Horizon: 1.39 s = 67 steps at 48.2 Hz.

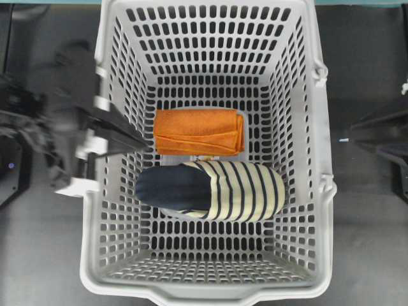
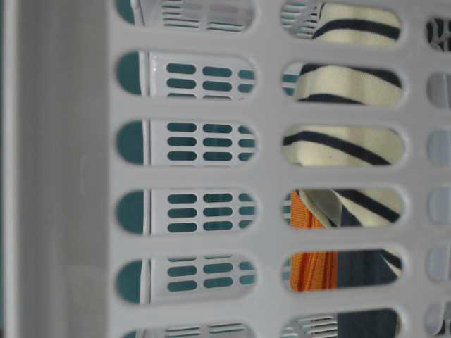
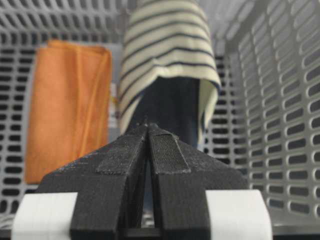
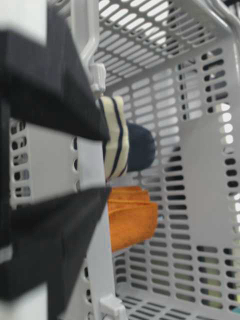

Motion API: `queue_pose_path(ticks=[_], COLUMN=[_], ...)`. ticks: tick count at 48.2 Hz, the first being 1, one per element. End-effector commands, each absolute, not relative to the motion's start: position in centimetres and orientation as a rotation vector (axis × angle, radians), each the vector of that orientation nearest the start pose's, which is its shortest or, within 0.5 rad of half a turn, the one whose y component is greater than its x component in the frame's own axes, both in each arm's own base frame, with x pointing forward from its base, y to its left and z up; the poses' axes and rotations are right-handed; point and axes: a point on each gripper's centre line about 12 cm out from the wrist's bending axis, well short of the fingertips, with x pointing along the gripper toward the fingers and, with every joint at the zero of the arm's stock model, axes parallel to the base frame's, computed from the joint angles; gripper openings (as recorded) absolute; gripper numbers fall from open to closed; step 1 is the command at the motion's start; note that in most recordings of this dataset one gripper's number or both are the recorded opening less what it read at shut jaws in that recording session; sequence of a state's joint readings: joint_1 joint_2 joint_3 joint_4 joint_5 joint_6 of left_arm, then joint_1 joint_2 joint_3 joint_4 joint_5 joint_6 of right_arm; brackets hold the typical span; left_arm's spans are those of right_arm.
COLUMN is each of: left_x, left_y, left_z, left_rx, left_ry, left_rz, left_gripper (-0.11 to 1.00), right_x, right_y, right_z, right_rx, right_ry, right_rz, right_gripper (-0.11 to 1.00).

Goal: Pick up the slipper from the shopping basket with the left arm.

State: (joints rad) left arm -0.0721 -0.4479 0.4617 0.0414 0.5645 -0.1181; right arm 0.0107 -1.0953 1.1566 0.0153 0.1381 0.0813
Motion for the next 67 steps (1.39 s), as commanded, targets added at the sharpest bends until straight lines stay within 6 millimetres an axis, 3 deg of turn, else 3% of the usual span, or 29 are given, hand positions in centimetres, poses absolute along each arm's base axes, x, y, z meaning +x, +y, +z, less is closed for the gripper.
queue_pose_path(ticks=[1, 7, 14, 17, 27, 32, 45, 67], left_x=[33.5, 34.6, 36.2, 37.1, 40.4, 42.8, 46.1, 47.0], left_y=[-2.5, -2.7, -2.8, -2.8, -3.5, -4.2, -5.2, -6.0], left_z=[36.6, 35.9, 35.2, 34.9, 33.7, 32.6, 28.2, 22.5], left_rx=[-0.048, -0.044, -0.04, -0.036, -0.028, -0.01, -0.001, 0.021], left_ry=[0.57, 0.635, 0.709, 0.736, 0.834, 0.894, 1.026, 1.109], left_rz=[-0.033, -0.03, -0.025, -0.023, -0.022, -0.032, -0.031, -0.045], left_gripper=[0.0, 0.0, 0.02, 0.14, 0.75, 0.9, 0.91, 0.91], right_x=[17.6, 17.6, 17.6, 17.6, 17.6, 17.6, 17.5, 17.4], right_y=[0.2, 0.2, 0.2, 0.2, 0.2, 0.2, 0.2, 0.2], right_z=[28.4, 28.3, 28.4, 28.4, 28.6, 28.6, 28.6, 27.9], right_rx=[0.096, 0.095, 0.096, 0.096, 0.093, 0.093, 0.093, 0.096], right_ry=[0.189, 0.197, 0.191, 0.188, 0.172, 0.166, 0.148, 0.163], right_rz=[0.003, 0.002, 0.003, 0.003, 0.003, 0.003, 0.004, 0.003], right_gripper=[0.52, 0.74, 0.75, 0.75, 0.75, 0.75, 0.75, 0.75])
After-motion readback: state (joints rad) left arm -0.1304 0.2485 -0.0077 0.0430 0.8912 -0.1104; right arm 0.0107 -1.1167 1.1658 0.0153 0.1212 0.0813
